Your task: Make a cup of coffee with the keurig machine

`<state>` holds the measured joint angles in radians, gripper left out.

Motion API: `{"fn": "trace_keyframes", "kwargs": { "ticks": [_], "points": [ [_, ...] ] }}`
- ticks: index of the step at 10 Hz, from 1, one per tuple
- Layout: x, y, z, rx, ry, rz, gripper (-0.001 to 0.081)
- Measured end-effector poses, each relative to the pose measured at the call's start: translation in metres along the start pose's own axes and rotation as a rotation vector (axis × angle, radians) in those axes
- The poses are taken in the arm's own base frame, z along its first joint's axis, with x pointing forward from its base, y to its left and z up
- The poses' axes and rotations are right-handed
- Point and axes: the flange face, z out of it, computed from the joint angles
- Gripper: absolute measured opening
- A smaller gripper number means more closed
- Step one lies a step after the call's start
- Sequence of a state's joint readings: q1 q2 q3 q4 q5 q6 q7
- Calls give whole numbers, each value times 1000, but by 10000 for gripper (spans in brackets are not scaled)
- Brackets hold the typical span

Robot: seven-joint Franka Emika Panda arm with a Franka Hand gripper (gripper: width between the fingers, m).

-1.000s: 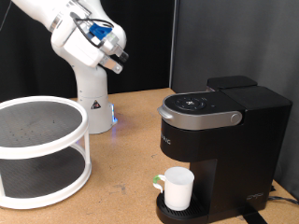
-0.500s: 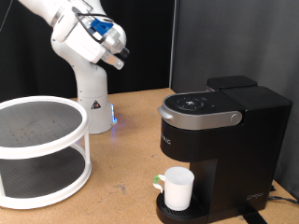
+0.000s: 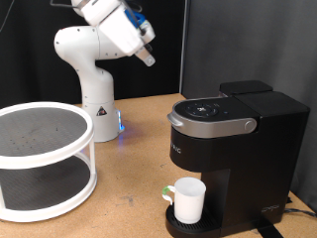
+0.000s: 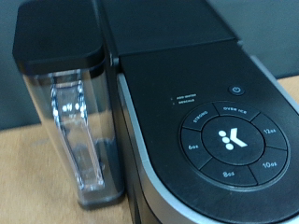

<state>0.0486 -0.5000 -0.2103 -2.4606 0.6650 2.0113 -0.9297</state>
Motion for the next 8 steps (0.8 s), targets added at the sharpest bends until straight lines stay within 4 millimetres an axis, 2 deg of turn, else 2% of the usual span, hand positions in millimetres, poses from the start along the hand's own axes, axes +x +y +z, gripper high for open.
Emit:
{"fn": "trace_keyframes", "kwargs": {
  "ticks": [2,3,6,8],
  "points": [
    [21,-11,2,-34,-132,-72,805],
    [33,-8,6,-27,-194,-82,805],
    [34,-9,5,-28,-181,-107,805],
    [53,-19,0,-44,-173,-147,805]
  ]
}}
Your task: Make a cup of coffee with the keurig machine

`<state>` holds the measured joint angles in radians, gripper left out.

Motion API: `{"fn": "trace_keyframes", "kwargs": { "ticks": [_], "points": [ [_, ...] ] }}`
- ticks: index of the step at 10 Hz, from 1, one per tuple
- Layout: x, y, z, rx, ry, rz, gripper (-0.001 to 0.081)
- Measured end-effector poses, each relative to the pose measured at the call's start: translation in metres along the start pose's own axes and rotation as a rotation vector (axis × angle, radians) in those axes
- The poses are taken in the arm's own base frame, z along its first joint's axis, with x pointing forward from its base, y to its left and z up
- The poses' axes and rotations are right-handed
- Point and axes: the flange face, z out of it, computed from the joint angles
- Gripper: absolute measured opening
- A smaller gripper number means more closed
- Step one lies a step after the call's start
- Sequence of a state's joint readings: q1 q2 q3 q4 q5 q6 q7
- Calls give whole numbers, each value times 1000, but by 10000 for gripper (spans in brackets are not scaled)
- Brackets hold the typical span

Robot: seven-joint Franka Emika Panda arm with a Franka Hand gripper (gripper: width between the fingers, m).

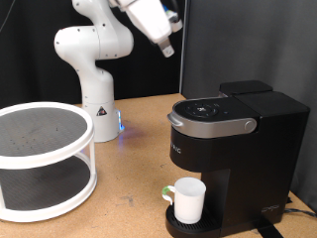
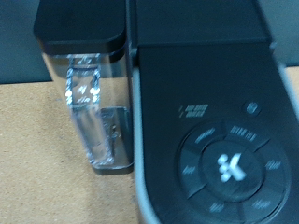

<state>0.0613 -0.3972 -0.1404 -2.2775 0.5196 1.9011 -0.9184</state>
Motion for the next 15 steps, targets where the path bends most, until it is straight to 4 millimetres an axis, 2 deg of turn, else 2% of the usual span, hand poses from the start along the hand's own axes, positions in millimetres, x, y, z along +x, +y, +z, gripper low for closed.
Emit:
{"fn": "trace_keyframes", "kwargs": {
  "ticks": [3,9,12,15],
  "points": [
    [36,-7,-6,-38,-39,-60,805],
    [104,-5,1,-69,-61,-62,805],
    [115,0,18,-80,-106,-80,805],
    [107,8,37,-115,-164,-92,805]
  ]
}}
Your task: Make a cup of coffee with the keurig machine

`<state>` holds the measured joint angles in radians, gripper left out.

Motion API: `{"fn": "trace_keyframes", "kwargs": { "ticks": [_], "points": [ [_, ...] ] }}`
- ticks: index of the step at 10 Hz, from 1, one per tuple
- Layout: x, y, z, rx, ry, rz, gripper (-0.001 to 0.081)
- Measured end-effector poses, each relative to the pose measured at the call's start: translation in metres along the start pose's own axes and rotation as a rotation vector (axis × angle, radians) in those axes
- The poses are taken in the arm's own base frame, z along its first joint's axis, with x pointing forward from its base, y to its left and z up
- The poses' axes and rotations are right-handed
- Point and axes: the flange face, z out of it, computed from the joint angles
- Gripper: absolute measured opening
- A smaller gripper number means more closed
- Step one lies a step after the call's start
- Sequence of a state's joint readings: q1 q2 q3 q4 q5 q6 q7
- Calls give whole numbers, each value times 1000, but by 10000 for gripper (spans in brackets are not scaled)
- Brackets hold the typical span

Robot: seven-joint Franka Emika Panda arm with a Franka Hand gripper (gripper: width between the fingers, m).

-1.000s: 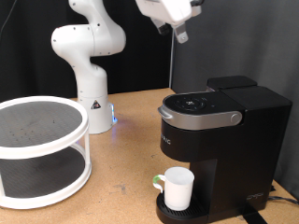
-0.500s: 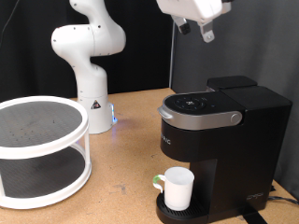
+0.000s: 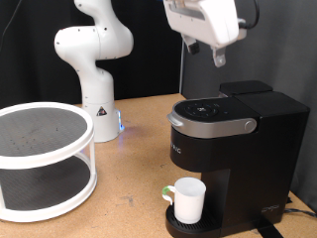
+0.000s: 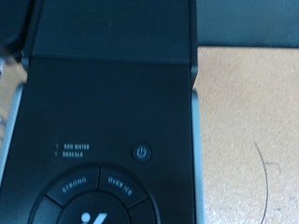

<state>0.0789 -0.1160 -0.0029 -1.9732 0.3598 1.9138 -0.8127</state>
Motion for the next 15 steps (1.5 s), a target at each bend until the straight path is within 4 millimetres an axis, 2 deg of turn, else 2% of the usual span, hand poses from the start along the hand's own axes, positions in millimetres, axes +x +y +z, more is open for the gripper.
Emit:
{"fn": "trace_keyframes", "kwargs": {
  "ticks": [4,5,6,8,10,11,12,15],
  "points": [
    [-11,12,40,-62,0,14,784],
    [-14,13,49,-77,5,14,656],
    [-18,14,58,-88,8,8,656],
    [-23,13,73,-96,9,-10,293],
    [-22,7,82,-93,36,-27,293],
    [-19,4,85,-88,53,-33,72],
    [-17,-1,86,-82,61,-36,22],
    [-17,-10,94,-70,49,-48,7]
  ]
}}
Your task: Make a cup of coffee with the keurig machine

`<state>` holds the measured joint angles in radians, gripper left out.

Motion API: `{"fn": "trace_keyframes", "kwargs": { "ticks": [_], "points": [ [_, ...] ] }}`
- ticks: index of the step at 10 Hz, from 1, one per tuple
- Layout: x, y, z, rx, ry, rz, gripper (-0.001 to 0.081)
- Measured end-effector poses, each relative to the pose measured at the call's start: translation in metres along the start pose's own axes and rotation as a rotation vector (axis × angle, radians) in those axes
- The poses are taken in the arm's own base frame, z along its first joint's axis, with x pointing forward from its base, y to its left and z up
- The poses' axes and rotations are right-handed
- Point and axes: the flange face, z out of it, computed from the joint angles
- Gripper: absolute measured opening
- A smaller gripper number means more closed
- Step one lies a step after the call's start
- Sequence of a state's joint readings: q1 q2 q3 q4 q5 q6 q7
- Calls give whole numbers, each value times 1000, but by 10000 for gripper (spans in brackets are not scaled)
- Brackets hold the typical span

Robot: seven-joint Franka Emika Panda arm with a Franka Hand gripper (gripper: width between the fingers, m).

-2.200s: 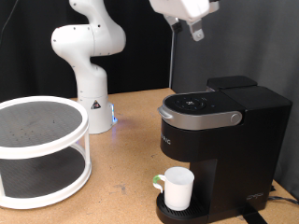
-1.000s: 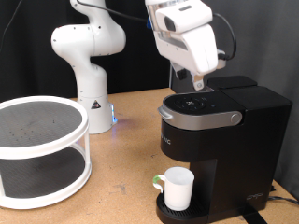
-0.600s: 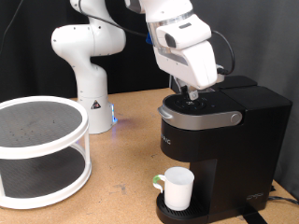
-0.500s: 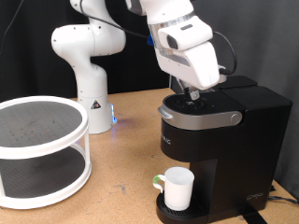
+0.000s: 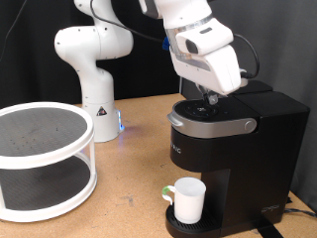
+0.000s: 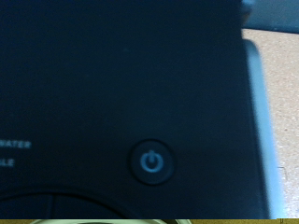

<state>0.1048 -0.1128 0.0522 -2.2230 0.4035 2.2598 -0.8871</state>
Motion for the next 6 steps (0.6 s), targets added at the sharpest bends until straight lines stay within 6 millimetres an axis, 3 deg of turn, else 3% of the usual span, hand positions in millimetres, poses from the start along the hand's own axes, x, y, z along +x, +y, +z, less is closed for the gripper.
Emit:
{"fn": "trace_keyframes", "kwargs": {
  "ticks": [6],
  "points": [
    [-12,0,12,-8,-24,11,1]
  ]
}}
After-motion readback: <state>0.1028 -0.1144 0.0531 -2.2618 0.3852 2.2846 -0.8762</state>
